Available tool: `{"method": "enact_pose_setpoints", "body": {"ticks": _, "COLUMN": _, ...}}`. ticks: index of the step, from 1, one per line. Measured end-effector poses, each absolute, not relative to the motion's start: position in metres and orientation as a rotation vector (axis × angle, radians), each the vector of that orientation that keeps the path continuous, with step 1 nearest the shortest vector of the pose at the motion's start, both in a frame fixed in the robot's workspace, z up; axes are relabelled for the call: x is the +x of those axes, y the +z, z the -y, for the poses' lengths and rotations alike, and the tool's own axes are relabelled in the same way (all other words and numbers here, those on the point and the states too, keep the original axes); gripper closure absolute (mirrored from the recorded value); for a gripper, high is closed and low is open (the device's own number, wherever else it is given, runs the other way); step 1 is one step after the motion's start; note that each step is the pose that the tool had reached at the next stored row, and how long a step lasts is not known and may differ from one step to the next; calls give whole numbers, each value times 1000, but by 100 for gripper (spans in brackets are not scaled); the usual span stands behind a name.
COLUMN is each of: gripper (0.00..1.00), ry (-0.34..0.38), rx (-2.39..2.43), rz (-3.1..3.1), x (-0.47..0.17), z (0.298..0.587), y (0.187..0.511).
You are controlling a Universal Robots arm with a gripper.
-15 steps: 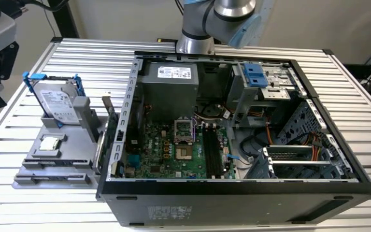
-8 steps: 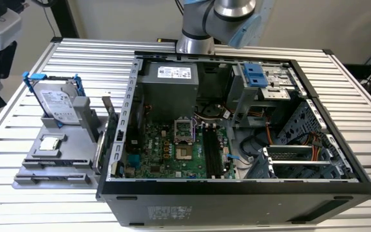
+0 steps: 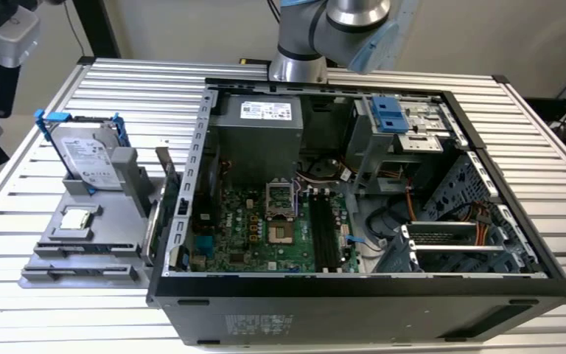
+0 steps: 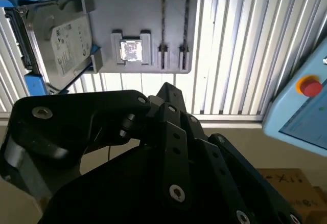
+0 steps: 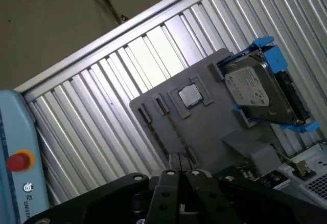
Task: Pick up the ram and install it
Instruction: 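Pick up the ram and move it above insertion slot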
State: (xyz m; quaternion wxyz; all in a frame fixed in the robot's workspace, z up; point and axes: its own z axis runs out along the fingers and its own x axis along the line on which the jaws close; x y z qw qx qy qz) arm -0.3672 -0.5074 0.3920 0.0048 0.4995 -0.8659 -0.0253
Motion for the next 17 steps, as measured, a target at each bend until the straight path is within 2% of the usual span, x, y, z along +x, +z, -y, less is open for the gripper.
{"method": "enact_pose_setpoints", "body": {"ticks": 17, "gripper": 100, "ry": -75, "rx": 1959, "rz": 2433, "x": -367, "z": 507, "y": 392}}
